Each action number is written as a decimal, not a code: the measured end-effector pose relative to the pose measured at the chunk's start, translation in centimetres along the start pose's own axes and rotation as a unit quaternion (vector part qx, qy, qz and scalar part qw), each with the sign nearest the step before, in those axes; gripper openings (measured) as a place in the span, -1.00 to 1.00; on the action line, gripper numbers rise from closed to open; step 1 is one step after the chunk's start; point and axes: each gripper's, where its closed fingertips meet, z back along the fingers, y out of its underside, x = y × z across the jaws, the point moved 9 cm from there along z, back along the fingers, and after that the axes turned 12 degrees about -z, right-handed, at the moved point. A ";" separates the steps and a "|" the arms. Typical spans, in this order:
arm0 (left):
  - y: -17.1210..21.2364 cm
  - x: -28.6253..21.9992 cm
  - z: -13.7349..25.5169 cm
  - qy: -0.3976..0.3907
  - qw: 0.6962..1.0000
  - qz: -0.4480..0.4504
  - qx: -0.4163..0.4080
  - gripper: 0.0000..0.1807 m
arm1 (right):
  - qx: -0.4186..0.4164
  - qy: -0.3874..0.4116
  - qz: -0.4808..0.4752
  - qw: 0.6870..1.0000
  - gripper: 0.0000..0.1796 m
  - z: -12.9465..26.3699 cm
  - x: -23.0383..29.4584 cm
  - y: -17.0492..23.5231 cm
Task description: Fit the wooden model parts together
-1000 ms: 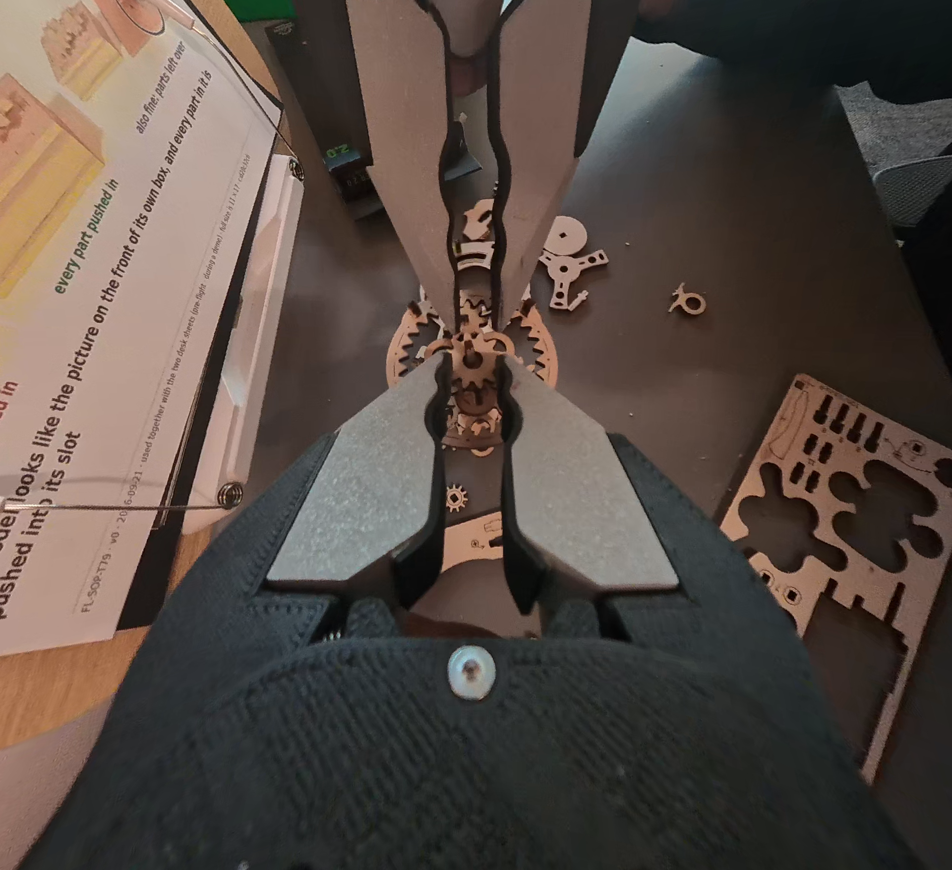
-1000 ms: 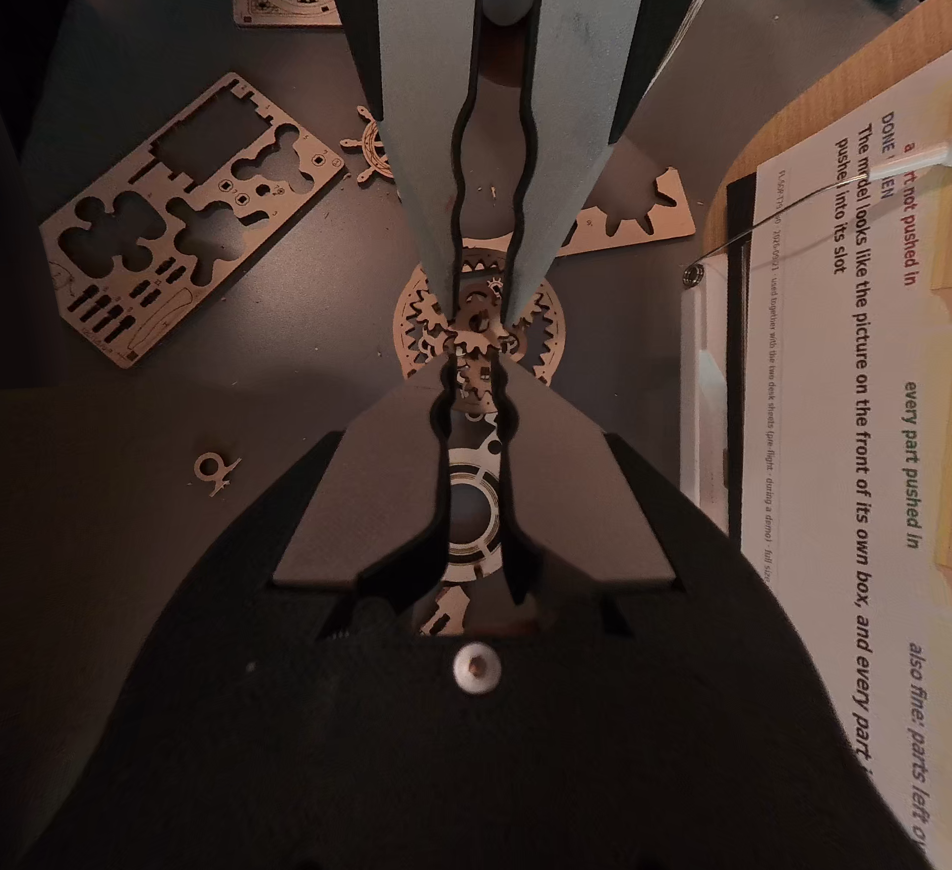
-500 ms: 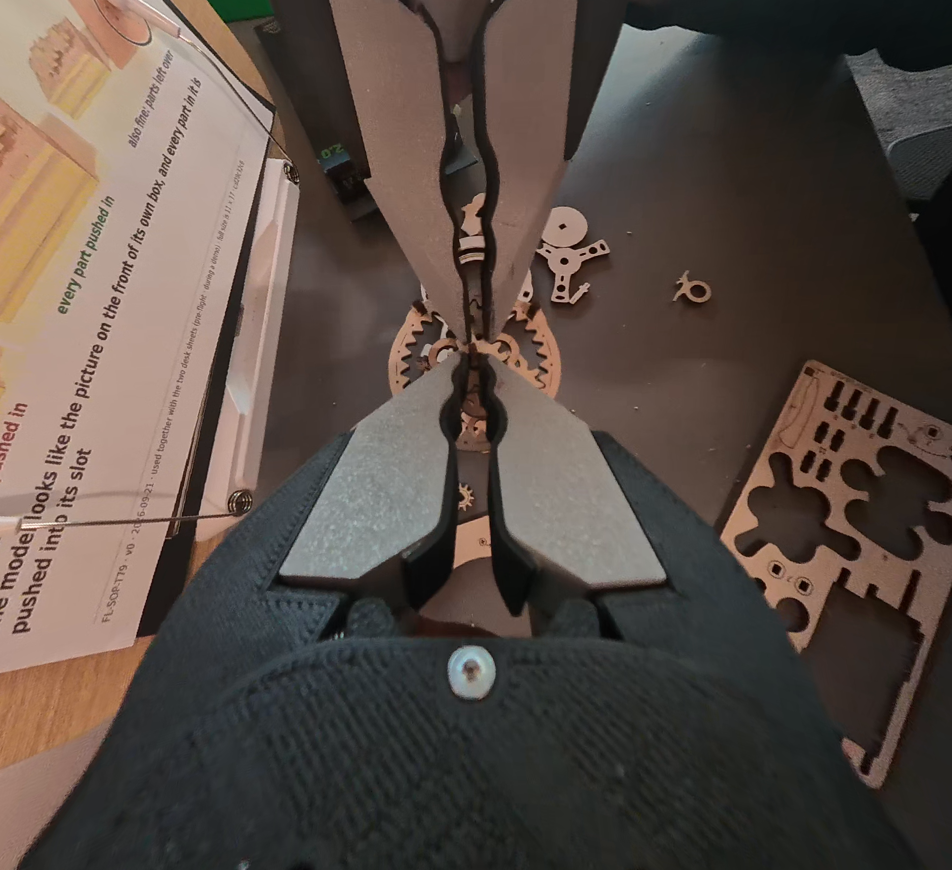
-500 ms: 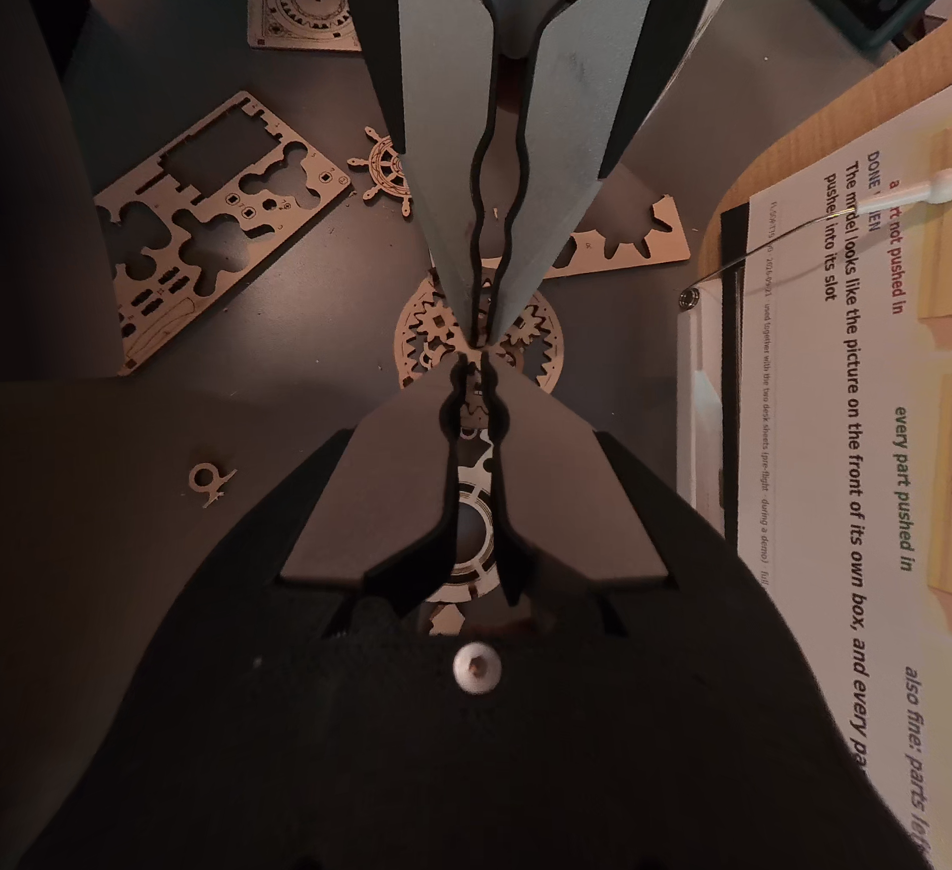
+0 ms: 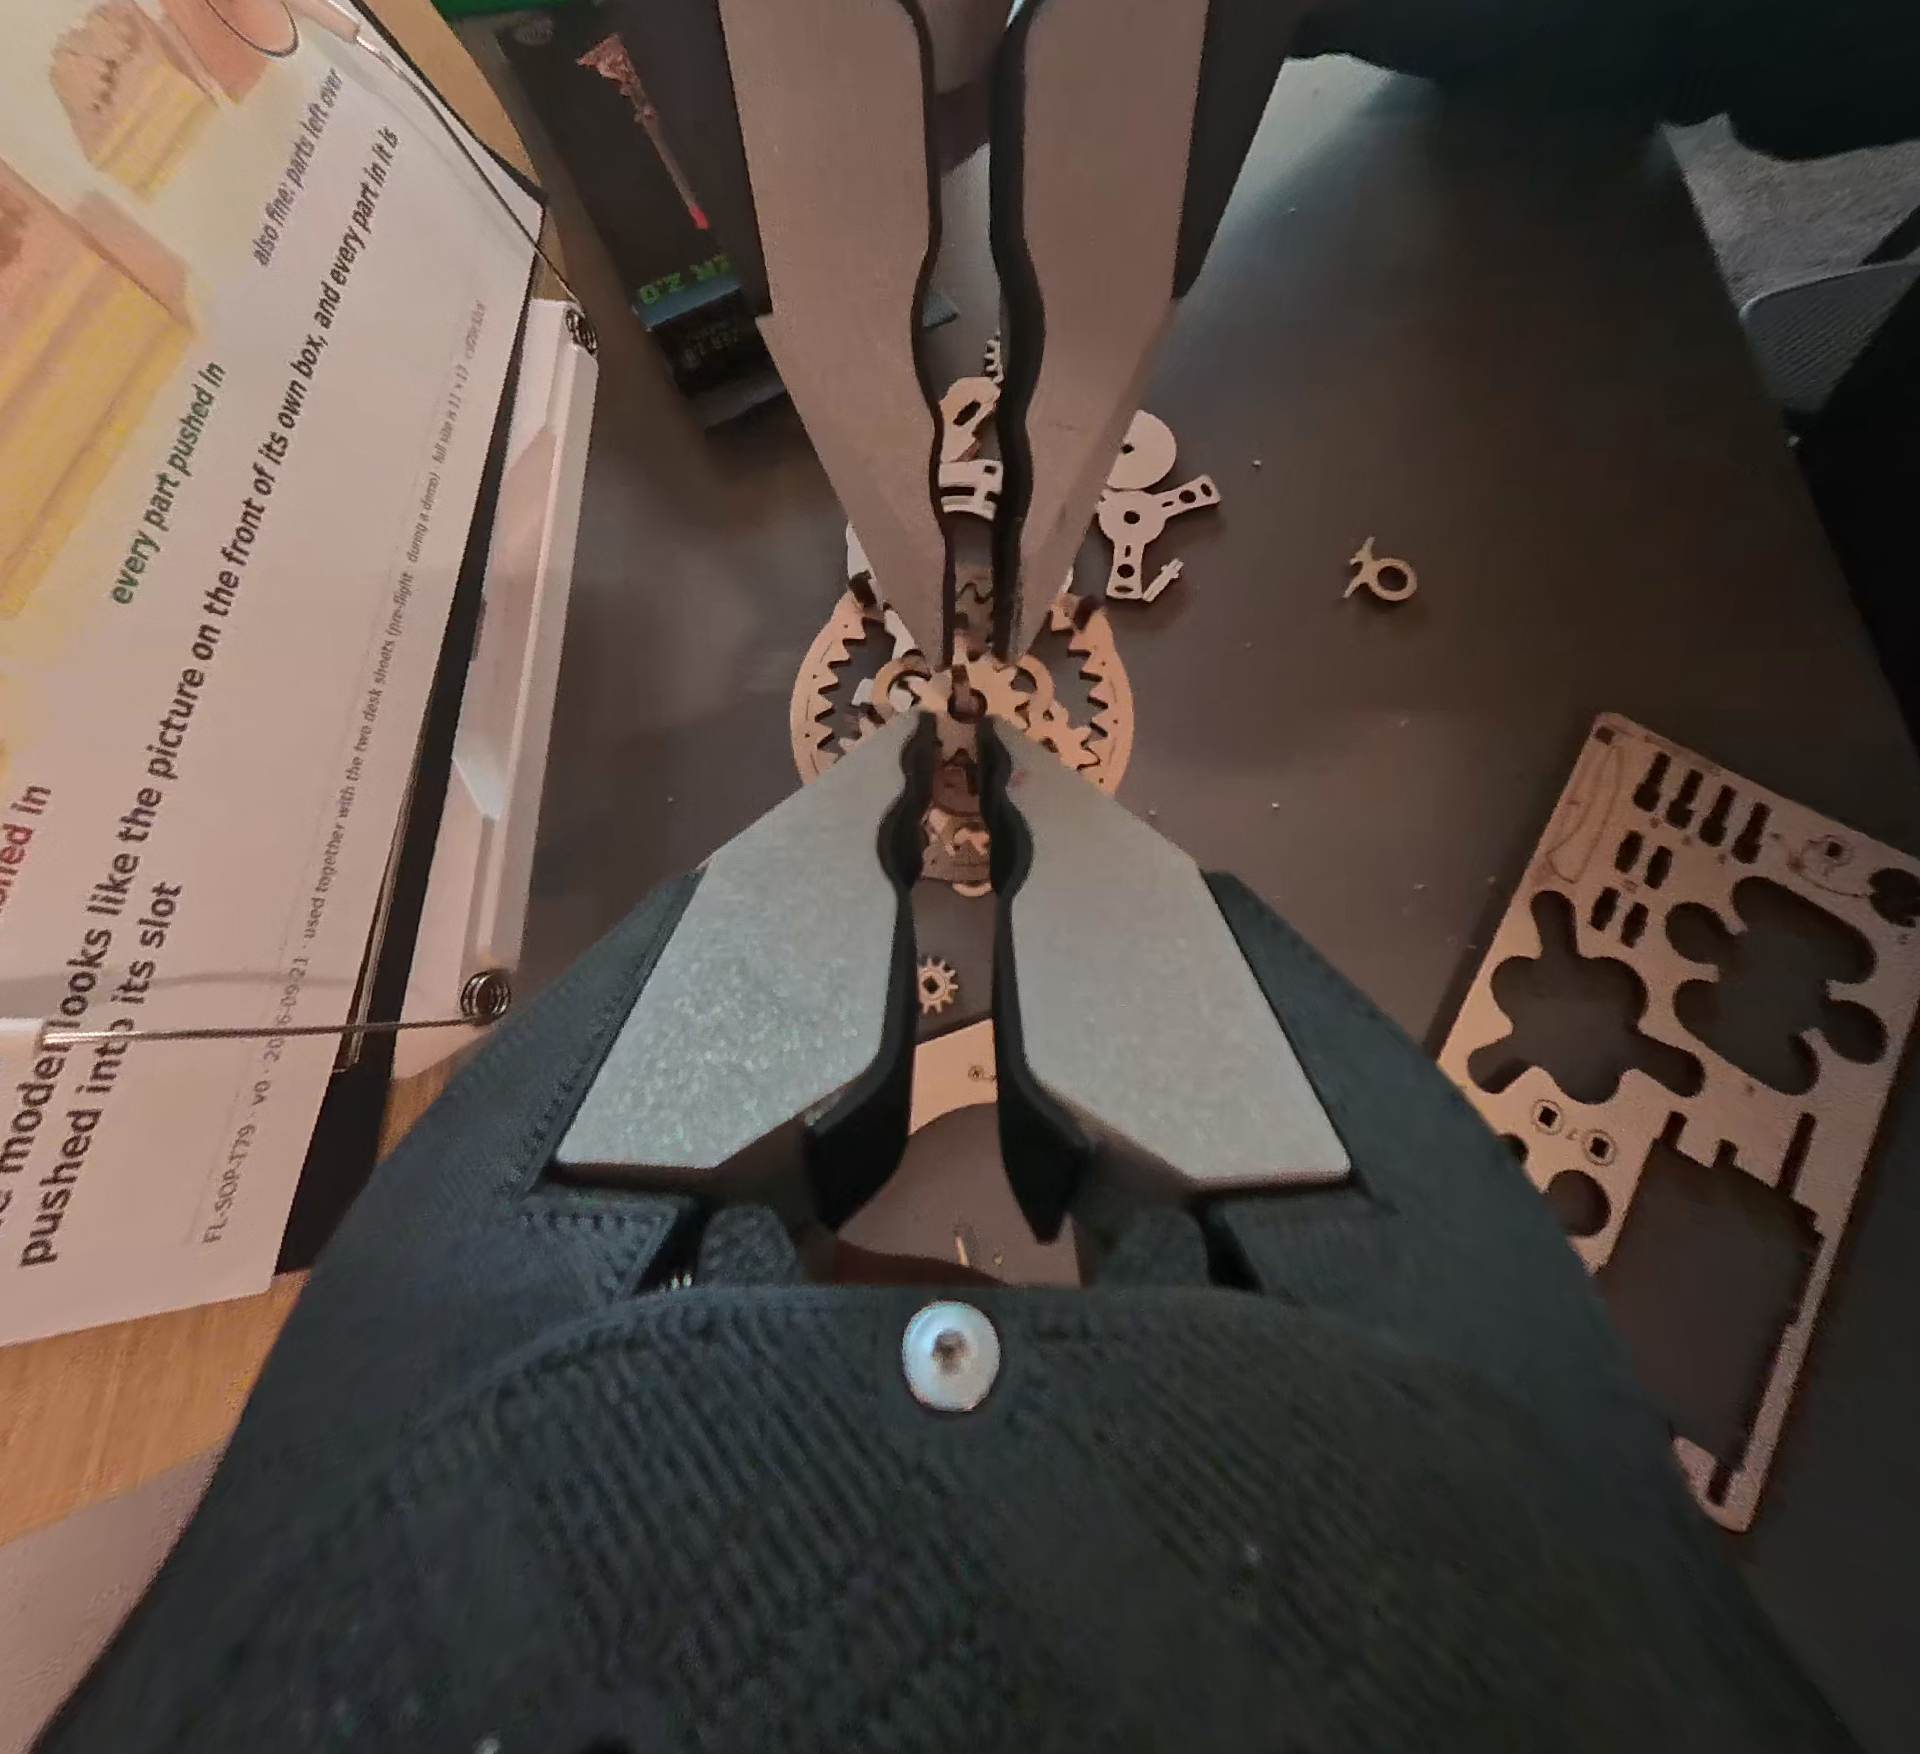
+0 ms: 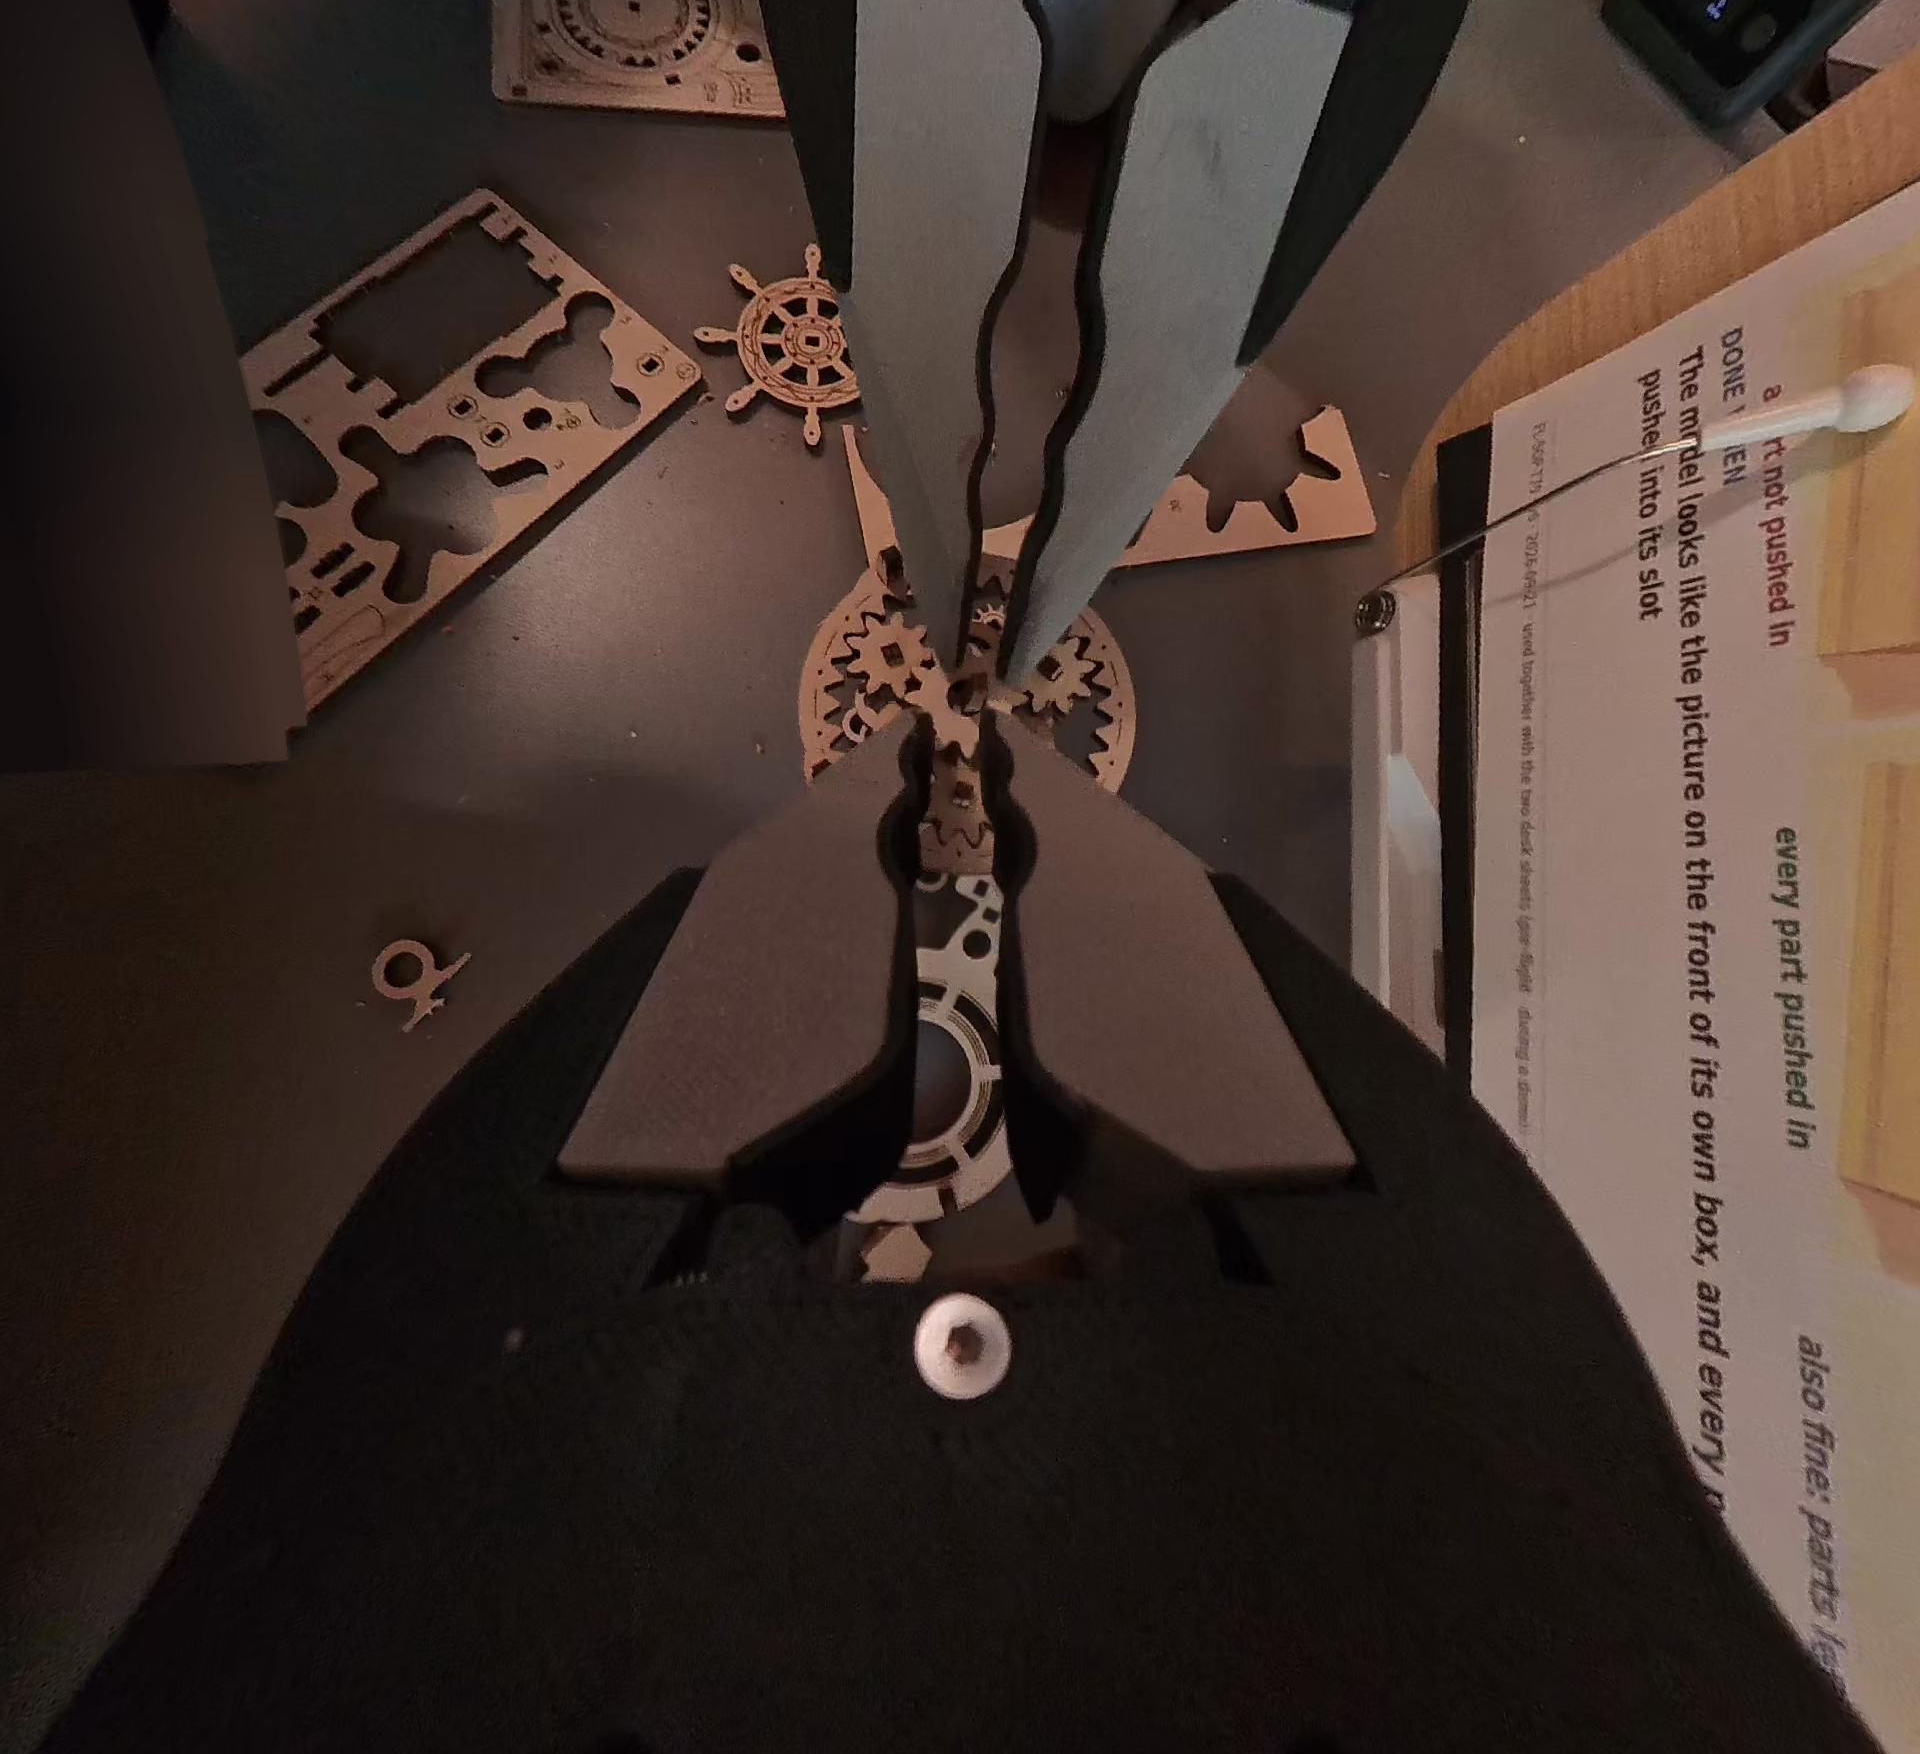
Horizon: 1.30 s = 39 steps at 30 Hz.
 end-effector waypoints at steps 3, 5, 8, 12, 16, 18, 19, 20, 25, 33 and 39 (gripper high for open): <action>0.0 0.0 -0.1 0.004 1.000 0.005 -0.003 -0.95 | -0.004 -0.006 -0.004 1.000 -0.94 -0.4 0.0 0.0; 0.0 0.1 -0.1 0.003 1.000 0.006 -0.002 -0.95 | -0.005 -0.007 -0.004 1.000 -0.94 -0.4 0.0 0.0; 0.1 0.2 0.1 0.004 1.000 0.005 0.001 -0.95 | -0.004 -0.001 -0.004 1.000 -0.96 -0.2 -0.2 0.1; 0.1 0.1 0.1 0.006 1.000 0.006 0.000 -0.95 | -0.005 -0.004 0.000 1.000 -0.94 0.3 0.0 0.0; 0.1 0.1 0.1 0.005 1.000 0.005 0.000 -0.95 | -0.013 -0.038 0.011 0.999 -0.95 0.3 1.3 -0.3; 0.1 0.1 0.0 0.006 1.000 0.007 -0.002 -0.95 | 0.007 -0.039 0.002 0.999 -0.92 -0.2 1.4 -0.3; 0.1 0.1 0.0 0.006 1.000 0.007 -0.002 -0.95 | 0.013 -0.047 -0.006 0.999 -0.90 -0.4 1.5 -0.3; 0.1 0.1 0.0 0.006 1.000 0.007 -0.002 -0.95 | 0.014 -0.055 -0.013 0.998 -0.90 -0.6 1.5 -0.3; 0.0 0.0 0.0 0.006 1.000 0.003 -0.001 -0.96 | 0.012 -0.013 -0.016 1.000 -1.00 -0.4 0.8 -0.4; 0.1 0.1 0.0 0.004 1.000 0.006 0.000 -0.94 | 0.032 0.060 0.033 0.997 -0.85 -0.8 1.6 -0.8; 0.1 0.0 -0.1 0.004 1.000 0.006 -0.002 -0.95 | 0.040 0.071 0.038 0.996 -0.83 -0.6 1.4 -0.7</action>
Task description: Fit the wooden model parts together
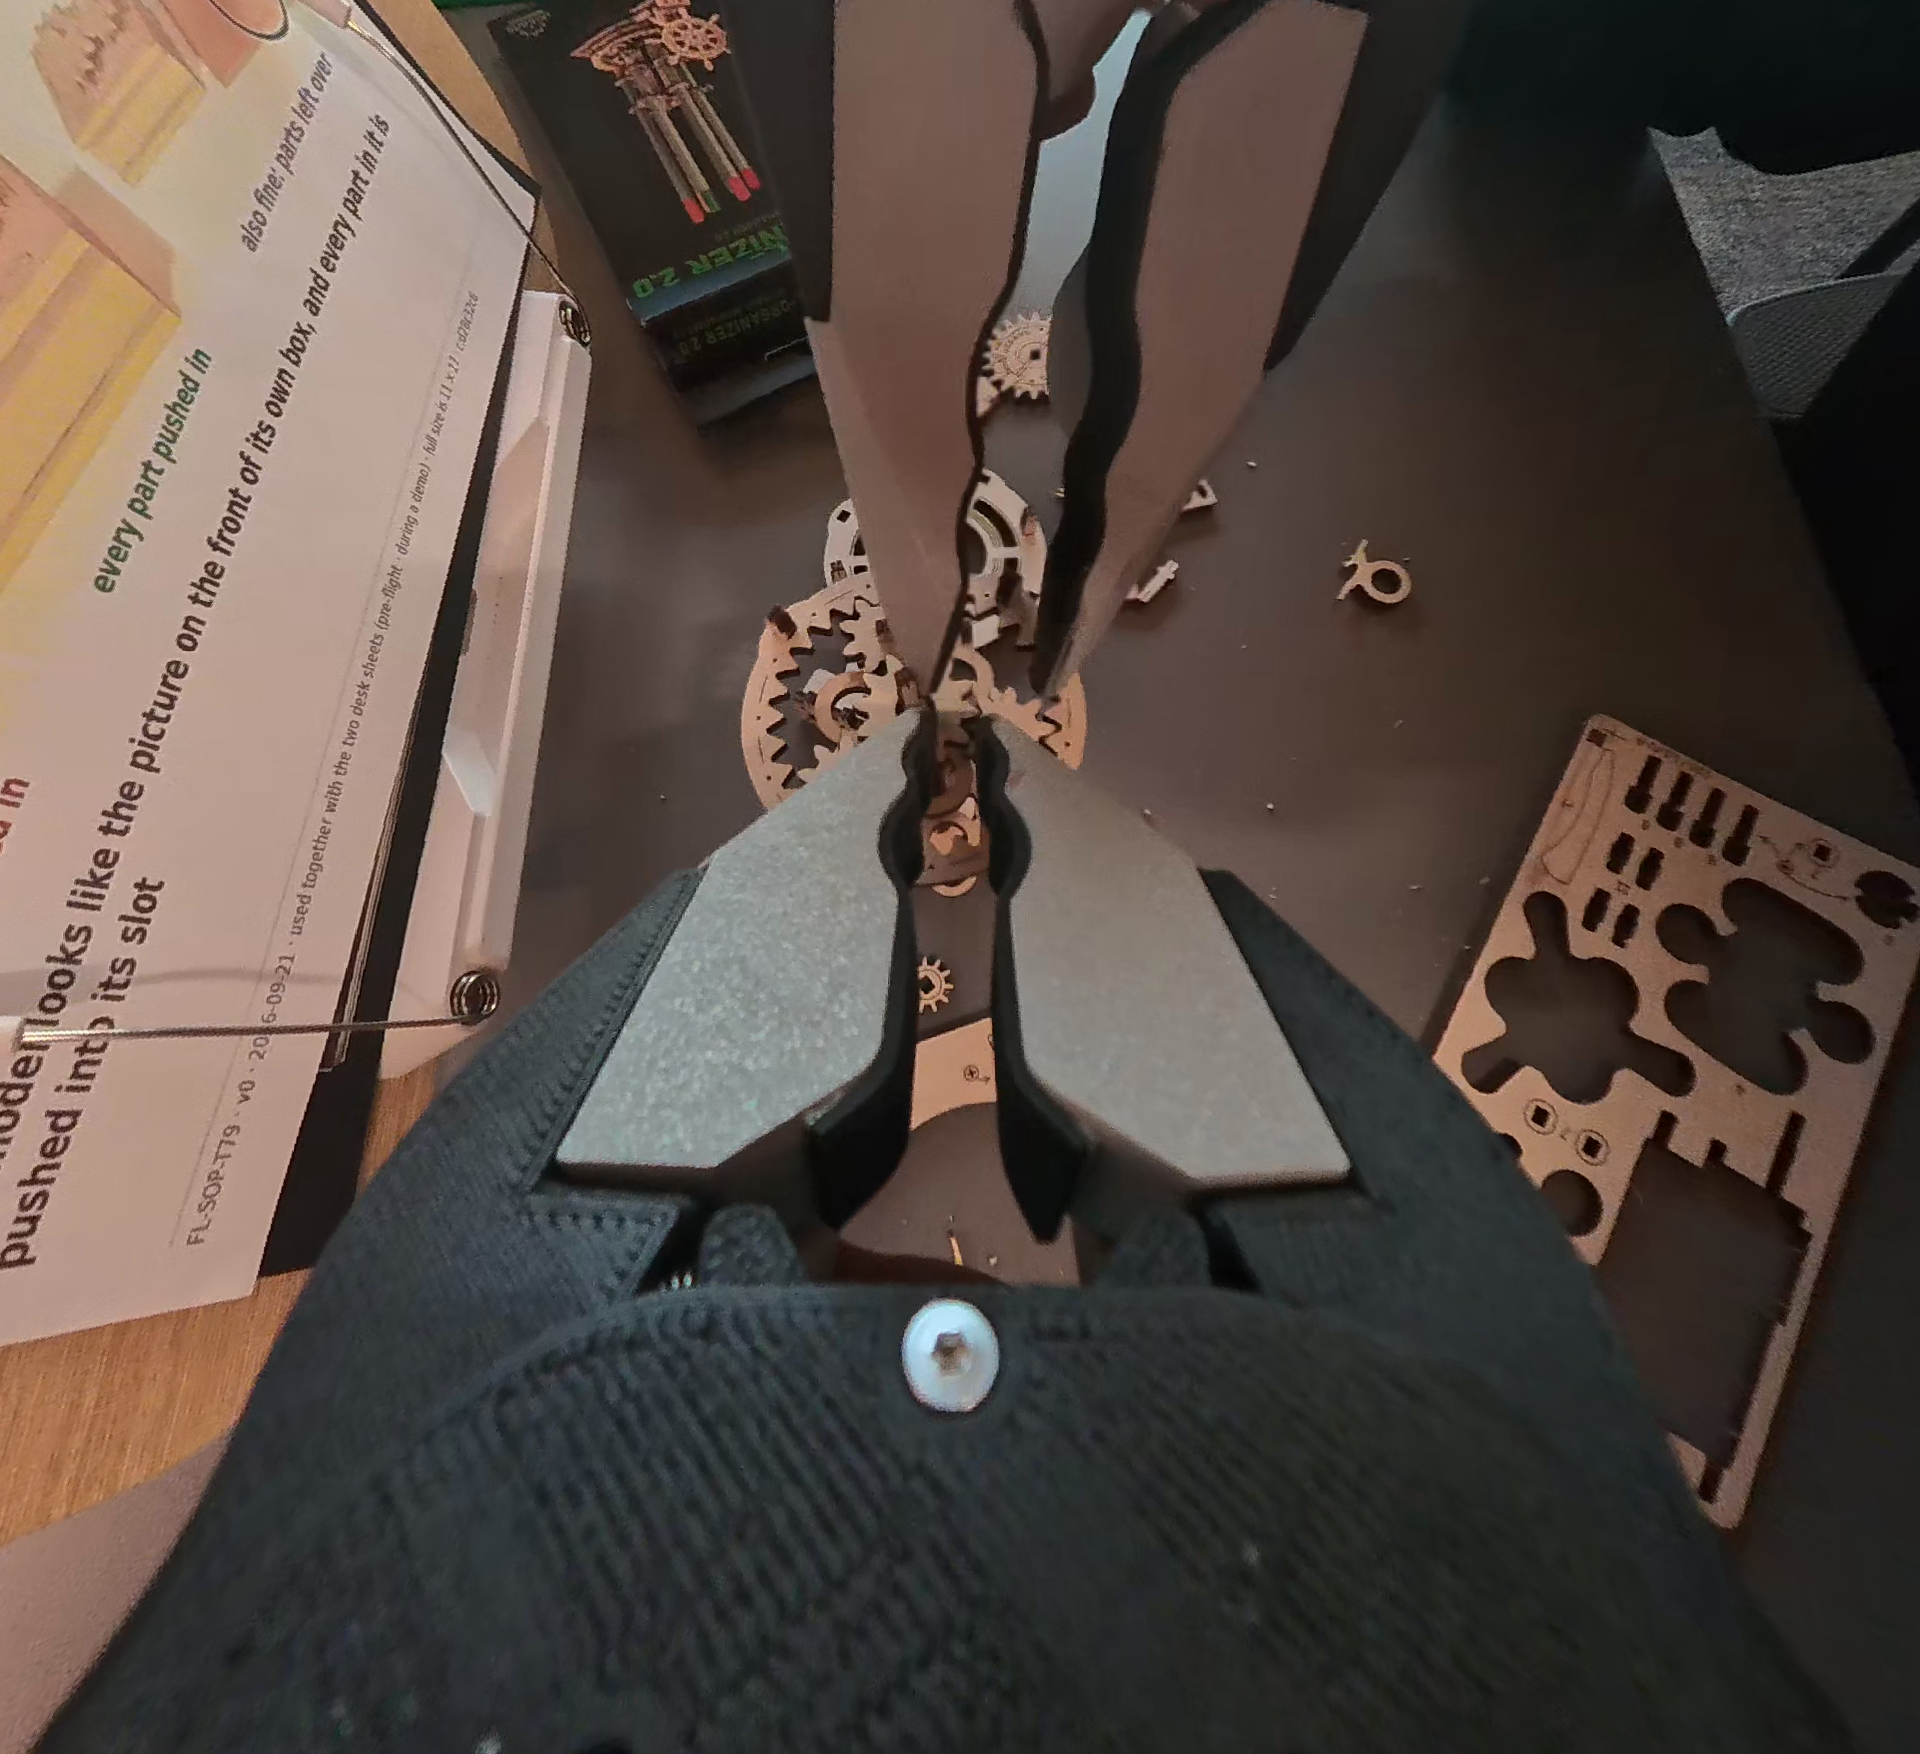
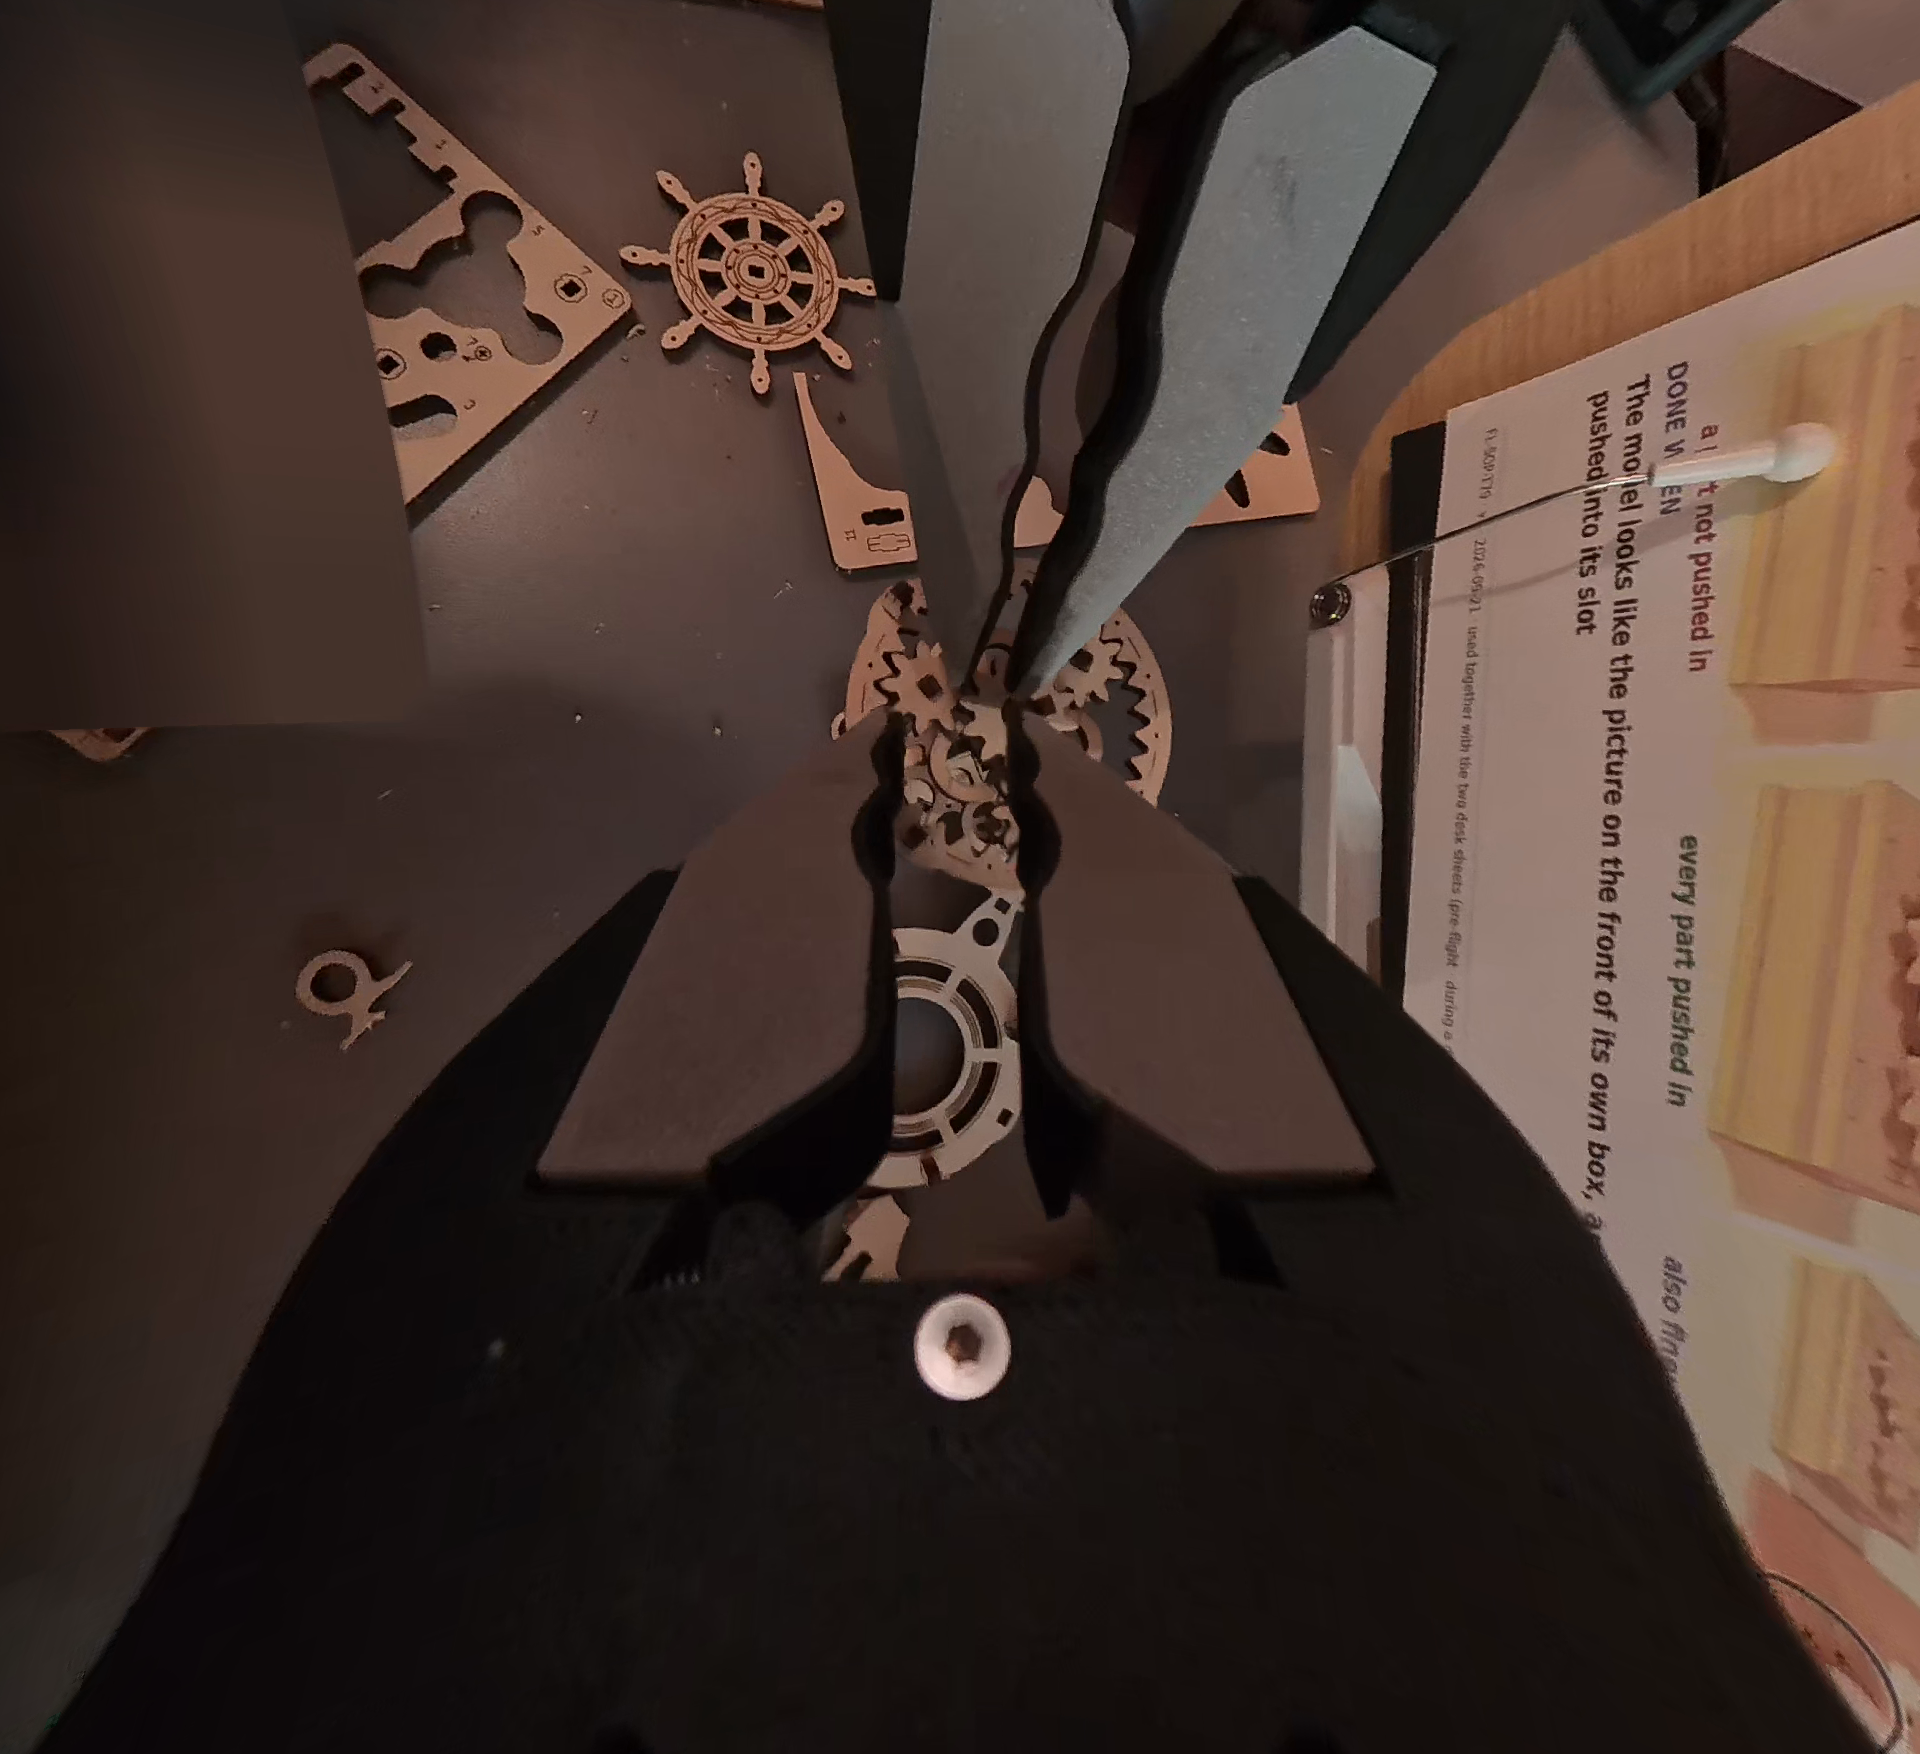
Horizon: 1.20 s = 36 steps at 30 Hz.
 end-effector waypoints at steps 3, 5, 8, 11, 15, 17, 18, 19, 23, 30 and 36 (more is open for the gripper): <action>0.0 0.0 0.0 -0.002 1.000 -0.001 0.000 -0.97 | -0.004 0.004 -0.005 1.000 -0.82 0.4 -0.3 0.1; 0.0 0.0 0.0 -0.003 1.000 -0.001 0.000 -0.97 | -0.007 0.003 -0.010 1.000 -0.83 0.4 -0.5 0.2; 0.0 0.1 -0.1 -0.001 1.000 0.002 -0.003 -0.98 | 0.005 0.012 -0.014 1.000 -0.85 0.0 -0.8 0.5; 0.0 0.1 0.0 -0.001 1.000 0.003 -0.002 -0.98 | 0.006 0.019 -0.017 1.000 -0.88 -0.2 -1.1 0.7; -0.1 0.5 0.7 -0.011 1.000 0.003 -0.005 -0.95 | 0.001 0.017 -0.021 1.000 -0.88 0.1 -1.2 0.6; 0.0 0.5 0.7 -0.008 1.000 0.006 -0.006 -0.96 | -0.007 0.011 -0.023 1.000 -0.87 0.2 -1.2 0.5; 0.1 0.5 0.5 -0.009 1.000 0.004 -0.002 -0.96 | -0.007 0.011 -0.024 1.000 -0.87 0.1 -1.2 0.5; 0.2 0.4 0.2 -0.010 1.000 0.001 0.004 -0.96 | -0.006 0.012 -0.024 1.000 -0.87 0.1 -1.2 0.6; 0.2 0.4 0.1 -0.010 1.000 -0.002 0.006 -0.96 | -0.002 0.013 -0.022 1.000 -0.86 -0.1 -1.2 0.7; 0.0 0.3 0.3 -0.008 1.000 -0.001 0.000 -0.95 | -0.012 0.004 -0.025 1.000 -0.85 0.2 -1.4 0.7; 0.1 0.5 0.5 -0.012 1.000 0.000 -0.001 -0.95 | -0.018 -0.003 -0.029 0.999 -0.85 0.2 -1.4 0.7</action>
